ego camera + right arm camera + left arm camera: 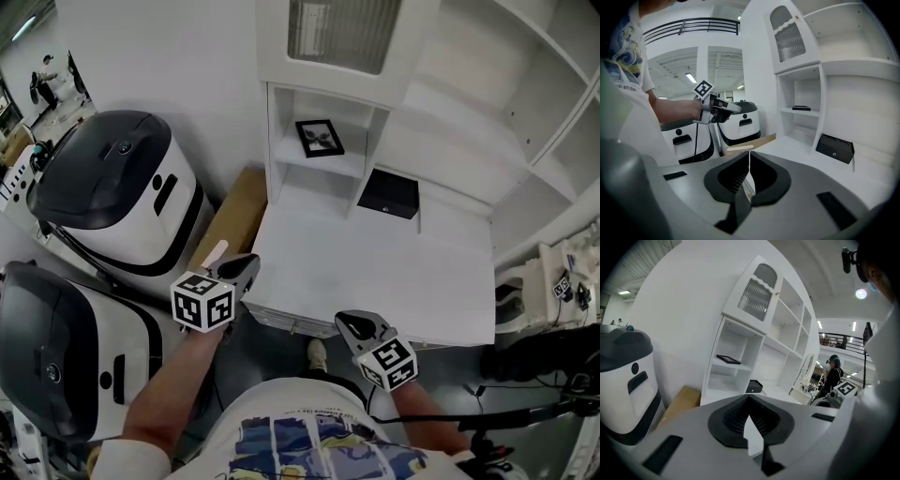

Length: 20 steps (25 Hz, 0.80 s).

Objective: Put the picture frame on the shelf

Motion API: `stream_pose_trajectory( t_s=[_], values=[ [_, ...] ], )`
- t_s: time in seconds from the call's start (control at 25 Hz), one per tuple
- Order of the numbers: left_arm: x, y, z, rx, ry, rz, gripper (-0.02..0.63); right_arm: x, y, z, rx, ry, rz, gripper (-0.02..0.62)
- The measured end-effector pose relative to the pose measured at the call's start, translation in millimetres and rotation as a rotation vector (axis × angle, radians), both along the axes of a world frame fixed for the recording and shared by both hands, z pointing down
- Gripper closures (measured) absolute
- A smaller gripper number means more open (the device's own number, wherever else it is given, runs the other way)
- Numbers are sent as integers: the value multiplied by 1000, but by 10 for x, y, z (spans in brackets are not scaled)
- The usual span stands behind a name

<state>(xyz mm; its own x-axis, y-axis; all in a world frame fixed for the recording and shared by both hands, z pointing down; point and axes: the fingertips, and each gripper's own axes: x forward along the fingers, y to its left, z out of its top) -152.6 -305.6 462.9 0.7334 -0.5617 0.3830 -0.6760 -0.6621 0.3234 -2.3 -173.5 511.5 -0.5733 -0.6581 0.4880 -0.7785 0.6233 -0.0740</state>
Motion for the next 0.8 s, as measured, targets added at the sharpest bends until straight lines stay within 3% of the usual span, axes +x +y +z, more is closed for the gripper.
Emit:
stream_pose_trajectory(
  t_s=[0.8],
  values=[
    [-214, 1290, 77, 12, -24, 160, 592, -436, 651, -26, 8, 27, 26, 569]
  ],
)
